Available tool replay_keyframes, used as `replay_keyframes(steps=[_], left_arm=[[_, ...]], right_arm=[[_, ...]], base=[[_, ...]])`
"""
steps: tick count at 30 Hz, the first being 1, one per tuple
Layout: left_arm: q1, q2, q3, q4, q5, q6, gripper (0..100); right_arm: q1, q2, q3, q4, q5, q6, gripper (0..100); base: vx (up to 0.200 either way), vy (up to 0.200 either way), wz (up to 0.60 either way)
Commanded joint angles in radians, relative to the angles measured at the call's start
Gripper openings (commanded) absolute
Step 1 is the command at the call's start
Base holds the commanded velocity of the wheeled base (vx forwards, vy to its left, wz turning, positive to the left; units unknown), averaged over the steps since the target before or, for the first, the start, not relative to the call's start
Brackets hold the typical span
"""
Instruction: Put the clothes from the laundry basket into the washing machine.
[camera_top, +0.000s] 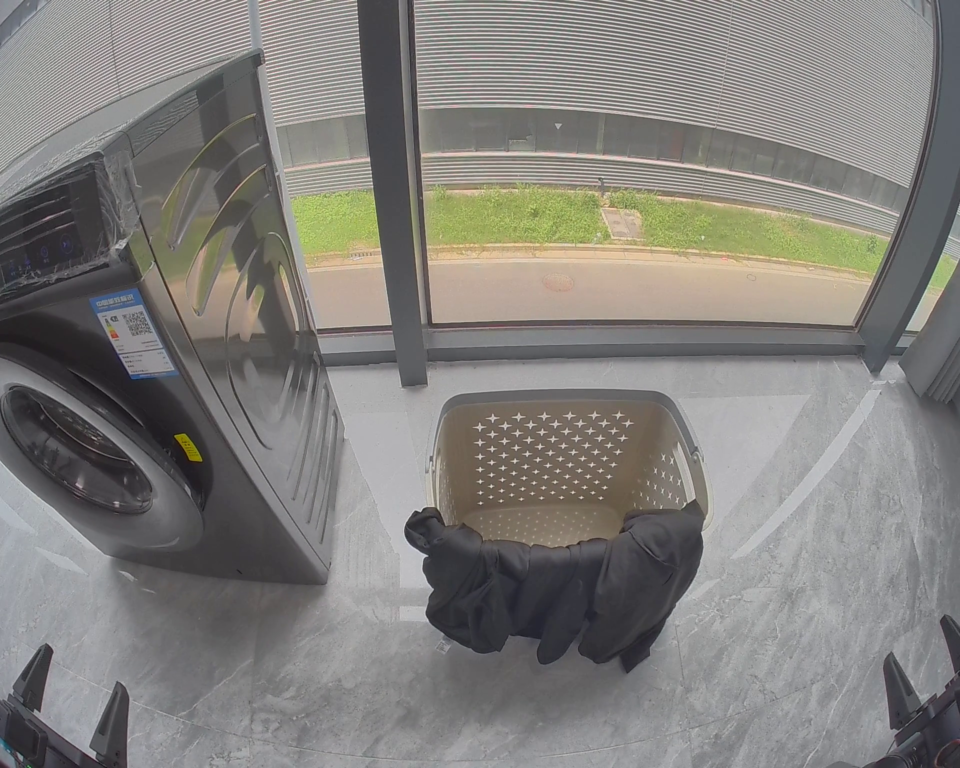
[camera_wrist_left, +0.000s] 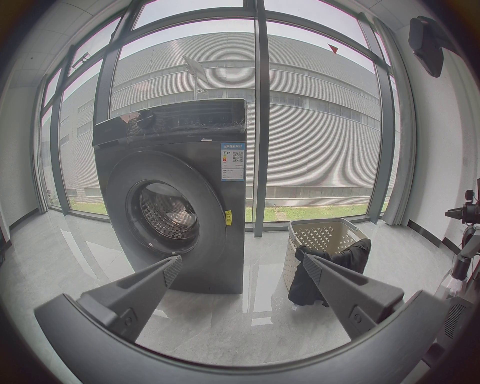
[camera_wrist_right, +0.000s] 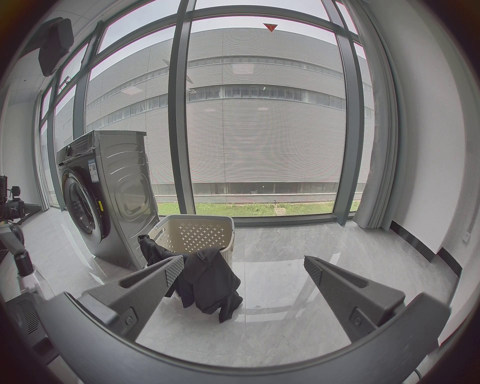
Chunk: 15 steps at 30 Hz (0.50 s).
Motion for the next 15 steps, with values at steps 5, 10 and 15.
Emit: replay_keyframes(steps=[5,10,15], left_arm=[[0.001,-0.015,0.016,0.001,0.0,0.0,100],[0.001,-0.015,0.016,0.001,0.0,0.0,100],[0.001,-0.015,0.016,0.001,0.0,0.0,100]], right_arm=[[0.001,0.002,0.008,0.0,0.001,0.0,100],[0.001,0.0,0.008,0.0,0.001,0.0,100],[0.001,0.0,0.008,0.0,0.001,0.0,100]], base=[[0.0,0.0,0.0],[0.0,-0.16,0.0],[0.0,-0.2,0.0]])
